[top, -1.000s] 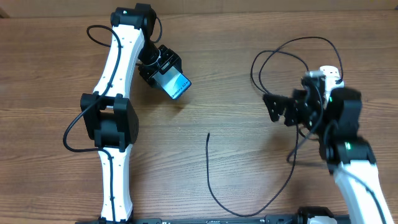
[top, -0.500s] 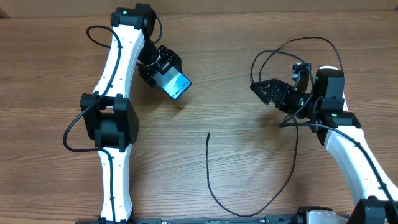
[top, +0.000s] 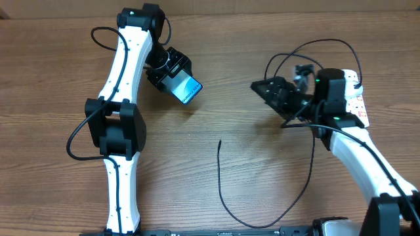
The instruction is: Plug charger to phone and switch on socket
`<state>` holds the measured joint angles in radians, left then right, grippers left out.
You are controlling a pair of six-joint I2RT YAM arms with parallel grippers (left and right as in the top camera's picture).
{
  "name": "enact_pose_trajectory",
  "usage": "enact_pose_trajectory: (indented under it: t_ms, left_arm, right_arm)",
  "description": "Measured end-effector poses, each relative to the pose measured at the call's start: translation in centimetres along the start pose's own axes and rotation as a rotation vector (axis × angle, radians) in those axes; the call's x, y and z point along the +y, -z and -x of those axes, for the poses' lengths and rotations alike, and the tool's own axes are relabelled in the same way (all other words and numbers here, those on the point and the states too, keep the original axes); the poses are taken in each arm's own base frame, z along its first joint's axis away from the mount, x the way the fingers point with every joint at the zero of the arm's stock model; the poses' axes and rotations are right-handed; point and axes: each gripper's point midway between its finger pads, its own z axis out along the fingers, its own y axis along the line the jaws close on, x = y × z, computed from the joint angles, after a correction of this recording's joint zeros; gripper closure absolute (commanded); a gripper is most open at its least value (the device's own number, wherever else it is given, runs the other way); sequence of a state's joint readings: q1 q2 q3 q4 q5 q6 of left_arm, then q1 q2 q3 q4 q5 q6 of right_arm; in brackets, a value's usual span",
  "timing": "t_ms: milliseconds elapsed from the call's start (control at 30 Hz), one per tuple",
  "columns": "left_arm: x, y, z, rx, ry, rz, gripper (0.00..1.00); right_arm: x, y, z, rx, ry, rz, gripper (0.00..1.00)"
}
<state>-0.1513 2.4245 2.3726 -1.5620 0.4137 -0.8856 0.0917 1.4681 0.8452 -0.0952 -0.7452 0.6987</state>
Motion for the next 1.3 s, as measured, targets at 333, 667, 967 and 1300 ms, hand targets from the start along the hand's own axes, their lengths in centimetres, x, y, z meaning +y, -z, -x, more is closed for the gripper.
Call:
enact_pose_trajectory:
  t_ms: [333, 667, 967, 1300]
  left_arm:
    - [0.0, 0.0, -0.1, 0.004, 0.058, 0.002, 0.96]
    - [-1.5, -1.1, -2.1, 0.01, 0.101, 0.007, 0.96]
    - [-3.3, -2.5, -4.8, 0.019, 0.08, 0.013, 0.96]
    - [-4.7, -3.5, -7.7, 0.07, 0.122, 0.005, 0.96]
  right_arm:
    - [1.7, -3.1, -2.3, 0.077, 0.041, 0.058, 0.0]
    - [2.0, -4.8, -3.9, 0.087, 0.071, 0.02, 0.0]
    - [1.8, -5.2, -4.0, 0.068, 0.081, -0.005, 0.0]
    - [1.4, -5.2, -3.7, 0.052, 0.077, -0.03, 0.0]
